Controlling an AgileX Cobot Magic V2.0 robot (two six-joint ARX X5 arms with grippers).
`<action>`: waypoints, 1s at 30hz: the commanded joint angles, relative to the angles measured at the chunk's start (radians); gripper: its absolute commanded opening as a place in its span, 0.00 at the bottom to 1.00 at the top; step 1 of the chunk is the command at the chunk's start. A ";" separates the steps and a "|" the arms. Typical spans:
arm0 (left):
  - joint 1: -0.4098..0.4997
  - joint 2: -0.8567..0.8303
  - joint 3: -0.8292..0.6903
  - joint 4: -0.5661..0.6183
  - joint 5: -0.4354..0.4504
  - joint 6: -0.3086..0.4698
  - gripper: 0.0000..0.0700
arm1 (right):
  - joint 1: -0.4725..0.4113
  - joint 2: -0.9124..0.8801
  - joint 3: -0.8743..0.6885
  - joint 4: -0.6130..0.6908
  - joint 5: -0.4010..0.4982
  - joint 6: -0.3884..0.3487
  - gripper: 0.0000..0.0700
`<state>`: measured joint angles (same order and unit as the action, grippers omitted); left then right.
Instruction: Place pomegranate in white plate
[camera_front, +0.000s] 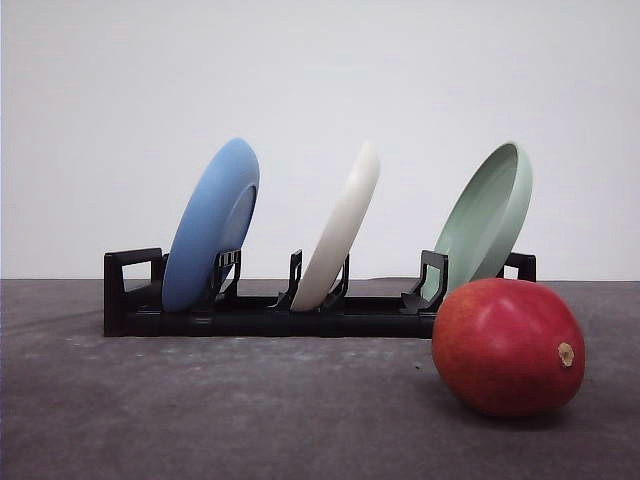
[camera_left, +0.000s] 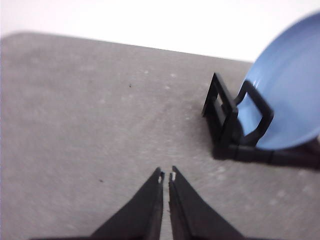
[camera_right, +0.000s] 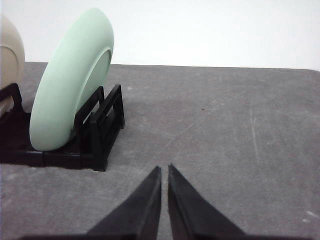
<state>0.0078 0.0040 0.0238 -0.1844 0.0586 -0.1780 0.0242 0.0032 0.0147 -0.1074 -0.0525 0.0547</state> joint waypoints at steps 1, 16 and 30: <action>-0.002 -0.001 -0.012 0.002 0.005 -0.192 0.00 | -0.001 0.000 -0.003 0.011 0.000 0.076 0.02; -0.002 -0.001 0.053 0.404 0.002 -0.243 0.00 | -0.001 0.000 0.077 0.251 -0.010 0.356 0.02; -0.002 0.181 0.520 -0.317 0.002 -0.176 0.00 | -0.001 0.065 0.469 -0.382 -0.046 0.352 0.01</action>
<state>0.0078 0.1749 0.5156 -0.4857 0.0582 -0.3855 0.0242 0.0570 0.4655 -0.4667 -0.0902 0.4007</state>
